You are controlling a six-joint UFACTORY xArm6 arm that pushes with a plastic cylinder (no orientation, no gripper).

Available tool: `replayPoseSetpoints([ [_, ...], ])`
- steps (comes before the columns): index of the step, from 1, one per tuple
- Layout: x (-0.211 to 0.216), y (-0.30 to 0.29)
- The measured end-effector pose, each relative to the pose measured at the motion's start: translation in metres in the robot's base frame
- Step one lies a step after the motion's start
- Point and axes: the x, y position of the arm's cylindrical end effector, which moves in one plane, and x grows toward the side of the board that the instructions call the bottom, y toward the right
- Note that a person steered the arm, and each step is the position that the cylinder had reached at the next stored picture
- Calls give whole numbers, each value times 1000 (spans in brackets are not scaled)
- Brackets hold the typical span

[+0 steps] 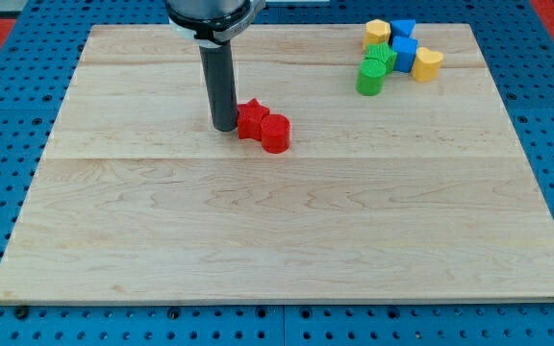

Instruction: Slide the blue triangle towards the top left

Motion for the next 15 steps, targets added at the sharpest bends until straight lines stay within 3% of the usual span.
replayPoseSetpoints([
  [2,-10,7],
  [4,-79,22],
  [6,-84,26],
  [7,-70,70],
  [8,-29,150],
  [9,-30,279],
  [10,-80,350],
  [11,-178,372],
  [12,-200,340],
  [13,-187,225],
  [14,-141,156],
  [15,-112,151],
])
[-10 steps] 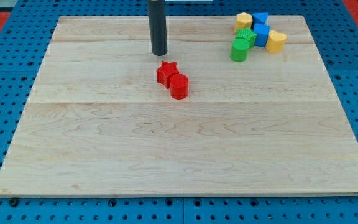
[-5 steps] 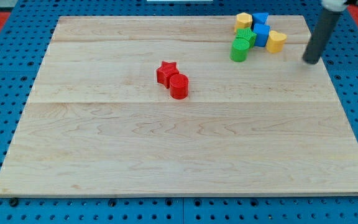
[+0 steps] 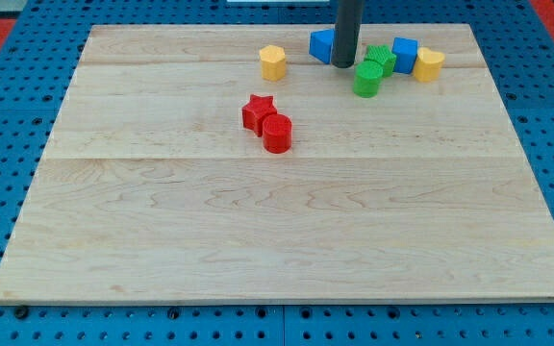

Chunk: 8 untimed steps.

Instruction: Slide the blue triangle towards the top left

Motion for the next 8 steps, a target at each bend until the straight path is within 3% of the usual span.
replayPoseSetpoints([
  [2,-47,-5],
  [6,-74,21],
  [7,-70,35],
  [8,-56,15],
])
